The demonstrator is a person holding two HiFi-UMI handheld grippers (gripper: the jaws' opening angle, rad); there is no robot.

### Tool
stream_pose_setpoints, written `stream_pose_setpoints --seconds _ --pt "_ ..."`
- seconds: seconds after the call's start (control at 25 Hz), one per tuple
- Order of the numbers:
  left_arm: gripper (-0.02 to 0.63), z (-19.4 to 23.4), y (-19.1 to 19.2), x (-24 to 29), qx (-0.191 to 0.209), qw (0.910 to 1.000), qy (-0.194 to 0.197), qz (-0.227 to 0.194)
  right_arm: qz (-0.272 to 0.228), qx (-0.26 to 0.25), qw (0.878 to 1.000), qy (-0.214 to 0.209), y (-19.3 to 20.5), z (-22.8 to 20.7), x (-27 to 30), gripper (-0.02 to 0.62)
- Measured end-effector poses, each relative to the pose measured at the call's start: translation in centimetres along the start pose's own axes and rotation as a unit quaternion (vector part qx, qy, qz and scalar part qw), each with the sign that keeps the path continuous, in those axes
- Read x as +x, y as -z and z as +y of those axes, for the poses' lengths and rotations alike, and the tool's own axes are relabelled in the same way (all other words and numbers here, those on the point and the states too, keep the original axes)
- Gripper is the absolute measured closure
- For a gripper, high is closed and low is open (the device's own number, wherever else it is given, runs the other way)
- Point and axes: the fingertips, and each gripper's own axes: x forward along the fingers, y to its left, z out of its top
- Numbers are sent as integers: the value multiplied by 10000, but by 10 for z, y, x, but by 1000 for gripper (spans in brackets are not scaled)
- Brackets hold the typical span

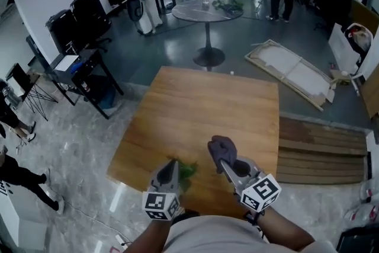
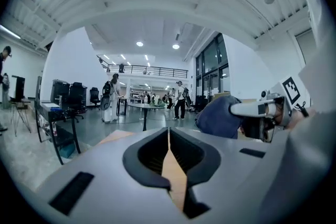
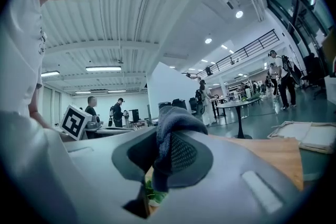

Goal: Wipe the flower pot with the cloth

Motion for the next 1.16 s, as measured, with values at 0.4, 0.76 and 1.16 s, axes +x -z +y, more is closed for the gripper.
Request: stream_pose_setpoints --seconds 0.4,0.76,1.16 --pt "600 -59 -51 -35 12 9986 13 -519 -206 -135 9988 -435 -24 36 -29 562" --pt "600 -89 -83 -48 30 9982 162 -584 -351 -275 9974 -570 -45 44 -38 561" --pt "600 -101 -97 -49 53 9976 228 -647 -420 -462 9967 -527 -64 47 -46 561"
